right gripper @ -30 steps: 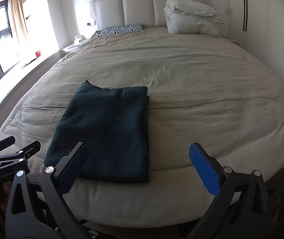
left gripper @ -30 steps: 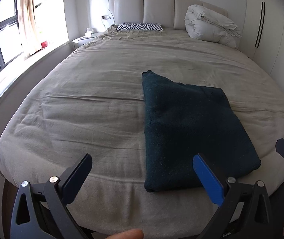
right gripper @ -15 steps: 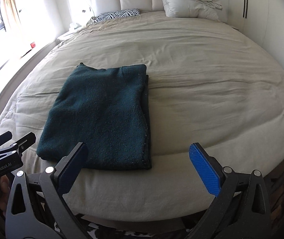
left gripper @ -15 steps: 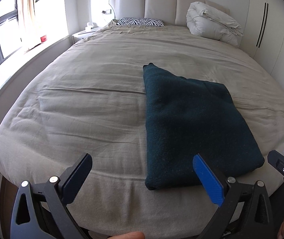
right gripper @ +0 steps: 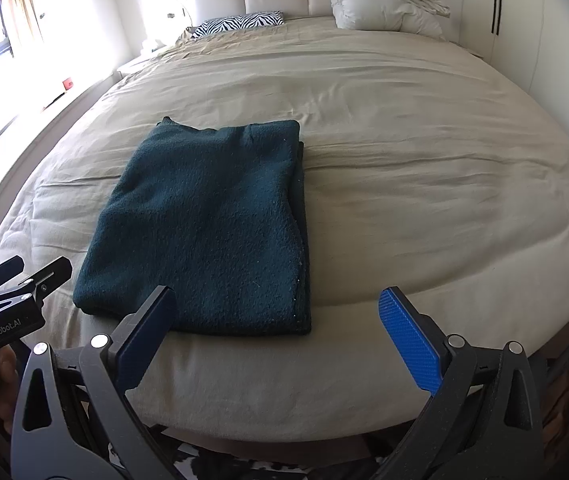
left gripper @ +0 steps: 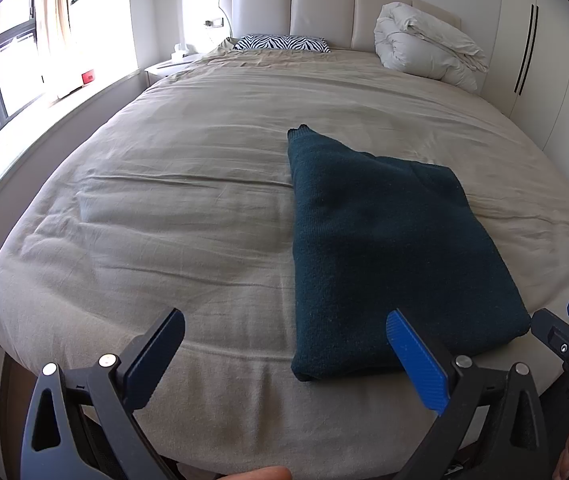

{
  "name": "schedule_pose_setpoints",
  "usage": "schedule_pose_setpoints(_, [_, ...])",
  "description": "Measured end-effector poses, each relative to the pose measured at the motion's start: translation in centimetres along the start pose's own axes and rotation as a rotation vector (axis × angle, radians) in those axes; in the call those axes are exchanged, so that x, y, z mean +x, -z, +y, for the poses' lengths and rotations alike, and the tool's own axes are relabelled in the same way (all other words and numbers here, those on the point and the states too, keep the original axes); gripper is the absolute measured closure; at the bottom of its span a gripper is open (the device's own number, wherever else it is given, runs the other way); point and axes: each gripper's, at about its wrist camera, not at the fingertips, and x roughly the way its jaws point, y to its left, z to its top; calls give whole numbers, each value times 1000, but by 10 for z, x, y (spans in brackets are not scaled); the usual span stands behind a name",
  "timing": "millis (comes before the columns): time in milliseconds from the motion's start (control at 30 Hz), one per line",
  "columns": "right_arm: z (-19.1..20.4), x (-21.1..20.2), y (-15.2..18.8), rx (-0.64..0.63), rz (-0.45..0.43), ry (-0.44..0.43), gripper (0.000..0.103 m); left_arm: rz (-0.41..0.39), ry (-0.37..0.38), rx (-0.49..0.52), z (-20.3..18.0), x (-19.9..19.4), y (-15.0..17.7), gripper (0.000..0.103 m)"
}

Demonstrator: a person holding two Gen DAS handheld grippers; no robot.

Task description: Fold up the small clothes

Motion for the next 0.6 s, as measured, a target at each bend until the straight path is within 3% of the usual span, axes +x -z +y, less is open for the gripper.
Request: schedule_pose_setpoints(600, [1, 3, 3, 9, 11, -2, 0, 13, -5, 5, 1, 5, 2, 0])
